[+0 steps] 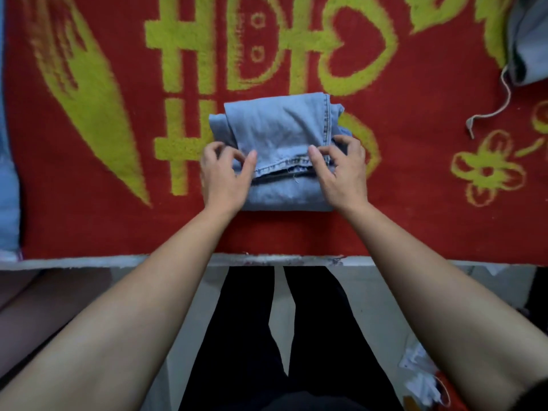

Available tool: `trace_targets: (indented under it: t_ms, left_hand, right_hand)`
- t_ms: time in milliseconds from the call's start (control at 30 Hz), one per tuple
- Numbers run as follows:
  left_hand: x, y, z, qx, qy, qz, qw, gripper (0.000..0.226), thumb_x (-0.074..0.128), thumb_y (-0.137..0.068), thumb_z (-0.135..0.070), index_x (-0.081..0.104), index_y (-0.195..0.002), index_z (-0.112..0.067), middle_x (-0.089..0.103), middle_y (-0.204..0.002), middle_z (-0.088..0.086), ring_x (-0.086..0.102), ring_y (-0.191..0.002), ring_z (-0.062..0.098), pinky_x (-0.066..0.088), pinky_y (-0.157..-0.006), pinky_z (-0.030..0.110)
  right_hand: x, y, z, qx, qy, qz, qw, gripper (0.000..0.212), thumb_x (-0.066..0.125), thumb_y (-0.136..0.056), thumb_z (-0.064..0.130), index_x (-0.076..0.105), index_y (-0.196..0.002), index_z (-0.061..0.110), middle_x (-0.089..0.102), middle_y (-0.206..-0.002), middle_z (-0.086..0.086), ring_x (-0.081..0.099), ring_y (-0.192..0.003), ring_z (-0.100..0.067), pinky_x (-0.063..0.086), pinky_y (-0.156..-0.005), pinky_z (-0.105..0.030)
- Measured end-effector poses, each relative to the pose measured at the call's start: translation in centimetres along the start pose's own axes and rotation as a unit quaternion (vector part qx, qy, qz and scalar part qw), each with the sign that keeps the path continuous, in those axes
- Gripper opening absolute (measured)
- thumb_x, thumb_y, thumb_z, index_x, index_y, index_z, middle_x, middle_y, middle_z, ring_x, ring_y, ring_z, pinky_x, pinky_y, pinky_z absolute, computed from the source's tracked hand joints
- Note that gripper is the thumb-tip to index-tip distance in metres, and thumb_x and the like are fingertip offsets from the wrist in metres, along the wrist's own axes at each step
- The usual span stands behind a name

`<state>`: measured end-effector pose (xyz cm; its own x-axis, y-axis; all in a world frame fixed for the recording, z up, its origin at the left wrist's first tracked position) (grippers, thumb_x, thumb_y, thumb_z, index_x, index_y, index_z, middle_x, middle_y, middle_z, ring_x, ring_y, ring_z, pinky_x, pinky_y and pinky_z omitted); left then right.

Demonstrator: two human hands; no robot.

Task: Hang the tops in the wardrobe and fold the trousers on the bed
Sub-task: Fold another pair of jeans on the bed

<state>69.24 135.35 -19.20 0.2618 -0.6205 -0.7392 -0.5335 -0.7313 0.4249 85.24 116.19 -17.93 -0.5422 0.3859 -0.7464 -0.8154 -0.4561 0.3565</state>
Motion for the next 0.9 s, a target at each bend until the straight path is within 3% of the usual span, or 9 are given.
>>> trace_targets:
  t_ms: [100, 167, 233, 300, 600, 767, 833, 900]
  left_hand:
    - [0.5, -0.5, 3.4, -0.225, 0.084, -0.013, 0.971, 0.080, 0.075, -0.067, -0.067, 0.048, -0.119, -0.013, 0.045, -0.132, 0.011, 0.043, -0.127, 0.027, 0.031, -0.106, 0.032]
    - [2.2, -0.4, 4.5, -0.283, 0.150, 0.023, 0.947, 0.100, 0.082, -0.059, -0.065, 0.039, -0.130, -0.009, 0.050, -0.136, 0.011, 0.050, -0.127, 0.026, 0.038, -0.108, 0.034]
    - [3.0, -0.5, 4.5, -0.253, 0.152, 0.021, 0.955, 0.097, 0.083, -0.061, -0.061, 0.042, -0.132, -0.009, 0.056, -0.134, 0.008, 0.055, -0.123, 0.024, 0.042, -0.104, 0.034]
    - [3.1, -0.5, 4.3, -0.212, 0.127, -0.001, 0.969, 0.088, 0.082, -0.064, -0.058, 0.048, -0.130, -0.011, 0.060, -0.130, 0.006, 0.057, -0.120, 0.024, 0.044, -0.102, 0.034]
    - [2.7, -0.7, 2.5, -0.147, 0.090, -0.013, 0.985, 0.068, 0.077, -0.079, -0.045, 0.048, -0.126, -0.005, 0.060, -0.126, 0.011, 0.056, -0.118, 0.029, 0.042, -0.097, 0.035]
    - [1.8, 1.0, 0.8, -0.081, 0.071, -0.055, 0.993, 0.089, 0.071, -0.085, -0.040, 0.023, -0.153, -0.009, 0.036, -0.154, 0.012, 0.037, -0.139, 0.026, 0.026, -0.110, 0.029]
    - [1.4, 1.3, 0.5, -0.038, 0.078, -0.073, 0.993, 0.092, 0.071, -0.086, -0.037, 0.016, -0.156, -0.014, 0.034, -0.154, 0.014, 0.035, -0.136, 0.025, 0.024, -0.106, 0.024]
    - [1.5, 1.1, 0.2, -0.007, 0.058, -0.061, 0.996, 0.089, 0.067, -0.088, -0.038, 0.012, -0.157, -0.026, 0.040, -0.144, 0.018, 0.043, -0.123, 0.028, 0.032, -0.099, 0.028]
  right_hand:
    - [-0.6, 0.0, -1.8, 0.108, -0.072, -0.071, 0.989, 0.045, 0.078, -0.081, 0.044, 0.062, -0.107, 0.010, 0.052, -0.120, -0.012, 0.046, -0.122, -0.029, 0.033, -0.105, -0.030]
    - [-0.1, 0.2, -3.1, 0.180, -0.107, -0.074, 0.975, 0.072, 0.083, -0.075, 0.045, 0.050, -0.126, 0.005, 0.050, -0.129, -0.012, 0.044, -0.127, -0.028, 0.033, -0.108, -0.032]
    - [1.3, 0.2, -3.6, 0.204, -0.109, -0.038, 0.972, 0.094, 0.081, -0.075, 0.050, 0.036, -0.145, 0.005, 0.045, -0.144, -0.014, 0.038, -0.136, -0.030, 0.028, -0.114, -0.035]
    - [2.6, 0.0, -3.7, 0.198, -0.060, 0.007, 0.978, 0.102, 0.075, -0.078, 0.057, 0.026, -0.154, 0.008, 0.040, -0.151, -0.014, 0.033, -0.141, -0.033, 0.023, -0.115, -0.036]
    - [3.5, -0.6, -3.4, 0.185, -0.051, 0.032, 0.981, 0.091, 0.073, -0.083, 0.050, 0.029, -0.152, 0.011, 0.047, -0.147, -0.013, 0.044, -0.136, -0.030, 0.037, -0.109, -0.038]
    - [2.8, 0.0, -2.7, 0.136, -0.059, 0.015, 0.989, 0.106, 0.073, -0.085, 0.046, 0.007, -0.159, 0.009, 0.027, -0.162, -0.013, 0.030, -0.147, -0.027, 0.028, -0.115, -0.034]
    - [2.9, 0.2, -2.6, 0.121, -0.048, 0.006, 0.992, 0.109, 0.071, -0.087, 0.047, -0.002, -0.159, 0.010, 0.021, -0.164, -0.013, 0.027, -0.148, -0.027, 0.029, -0.115, -0.034]
    - [3.1, 0.3, -2.6, 0.111, -0.042, 0.005, 0.993, 0.110, 0.069, -0.088, 0.048, -0.008, -0.159, 0.013, 0.019, -0.165, -0.012, 0.027, -0.148, -0.027, 0.031, -0.114, -0.036]
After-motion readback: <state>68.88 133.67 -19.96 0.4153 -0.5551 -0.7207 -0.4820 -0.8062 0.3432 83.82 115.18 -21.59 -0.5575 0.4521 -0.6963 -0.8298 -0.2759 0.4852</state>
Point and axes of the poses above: each hand's wrist, its own y-axis away from the middle knuckle, its own x-axis out of the palm, z = x × y, the point moved 8 cm from there along -y, towards the middle knuckle
